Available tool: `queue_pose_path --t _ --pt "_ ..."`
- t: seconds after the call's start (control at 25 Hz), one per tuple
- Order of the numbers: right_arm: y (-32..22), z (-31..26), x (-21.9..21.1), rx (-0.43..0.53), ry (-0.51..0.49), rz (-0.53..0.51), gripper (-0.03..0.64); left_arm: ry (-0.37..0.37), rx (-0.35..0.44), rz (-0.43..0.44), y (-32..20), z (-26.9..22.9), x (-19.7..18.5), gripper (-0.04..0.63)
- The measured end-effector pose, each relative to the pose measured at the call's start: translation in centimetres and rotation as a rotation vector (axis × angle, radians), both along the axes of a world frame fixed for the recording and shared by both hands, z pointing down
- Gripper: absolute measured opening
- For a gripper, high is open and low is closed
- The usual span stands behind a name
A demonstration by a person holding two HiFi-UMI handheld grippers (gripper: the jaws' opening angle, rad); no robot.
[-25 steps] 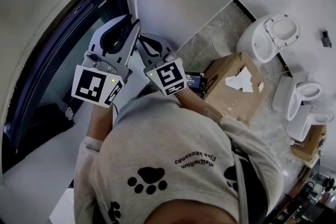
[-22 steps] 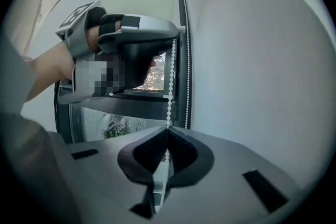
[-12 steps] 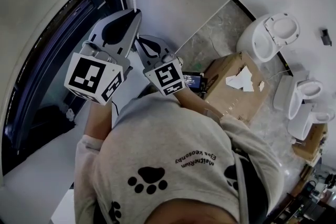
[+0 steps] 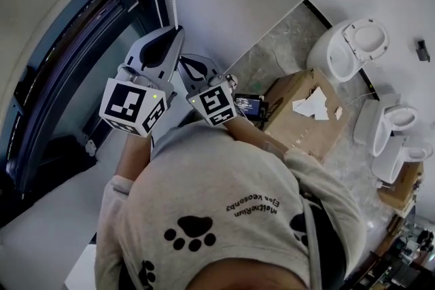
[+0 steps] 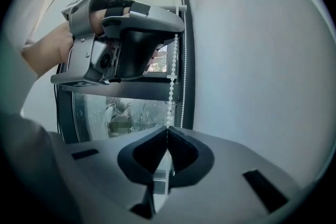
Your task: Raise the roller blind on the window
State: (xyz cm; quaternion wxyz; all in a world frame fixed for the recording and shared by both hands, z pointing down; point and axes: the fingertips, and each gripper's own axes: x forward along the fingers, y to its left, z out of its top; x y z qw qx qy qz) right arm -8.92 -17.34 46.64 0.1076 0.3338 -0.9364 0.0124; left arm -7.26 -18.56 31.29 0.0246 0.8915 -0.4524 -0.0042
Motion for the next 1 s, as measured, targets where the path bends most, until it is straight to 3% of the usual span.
queue_pose_path --t 0.36,1.0 --pt "0.0 2.6 0.3 -0.06 0.034 0.002 0.009 0.051 -0.055 -0.004 0.0 2.6 -0.2 0.008" --pt "0.4 8.2 1.0 -0.188 0.151 -0.006 0.011 0.058 -0.164 -0.02 -0.1 8.4 -0.6 0.008"
